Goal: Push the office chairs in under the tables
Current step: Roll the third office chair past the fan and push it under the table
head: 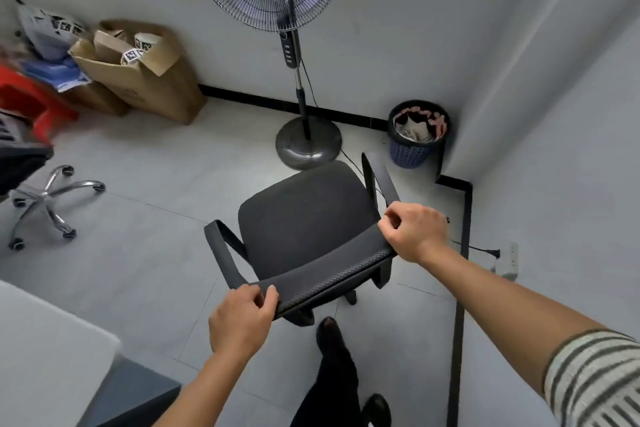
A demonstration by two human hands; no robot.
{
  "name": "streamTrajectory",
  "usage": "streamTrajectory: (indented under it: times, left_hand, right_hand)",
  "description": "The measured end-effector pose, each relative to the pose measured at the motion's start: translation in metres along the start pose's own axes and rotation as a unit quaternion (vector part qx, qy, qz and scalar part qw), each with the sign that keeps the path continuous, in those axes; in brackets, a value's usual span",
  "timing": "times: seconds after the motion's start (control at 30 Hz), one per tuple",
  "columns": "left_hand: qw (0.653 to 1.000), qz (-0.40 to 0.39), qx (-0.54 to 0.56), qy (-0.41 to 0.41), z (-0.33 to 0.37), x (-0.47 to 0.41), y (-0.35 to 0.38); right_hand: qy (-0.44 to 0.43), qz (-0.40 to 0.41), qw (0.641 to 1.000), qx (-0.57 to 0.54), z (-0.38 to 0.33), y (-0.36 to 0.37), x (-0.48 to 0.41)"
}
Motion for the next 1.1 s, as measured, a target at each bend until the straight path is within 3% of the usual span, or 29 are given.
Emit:
streamTrajectory:
  times: [0.2,0.53,0.87,1.1]
  left_hand:
    - [0.996,0.038,0.040,-0.071,0.039,-0.029,0.002]
    - [0.981,0.070,0.065,-0.170,0.061,-0.113,-0.017]
    - [0.944,0.152,0.089,-0.277,0.083,-0.207,-0.028]
    - [0.896,0.176,0.091,-0.397,0.113,-0.265,-0.038]
  right_hand:
    - [-0.028,-0.064,0.997,0.013,-0.012,0.008,-0.110]
    - [-0.064,-0.072,0.994,0.058,-0.066,0.027,-0.240]
    - [-0.196,-0.129,0.970,0.066,-0.153,0.060,-0.388]
    - [-0.324,-0.179,0.927,0.061,-0.230,0.089,-0.479]
Point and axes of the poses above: each hand's wrist, its own x-axis away from the middle knuckle, its own y-axis out of the palm, z = x × y, the point moved 3 cm from there along -x, towards the middle knuckle, and after that the axes turned 7 degrees about -x, right-handed, at the moved point
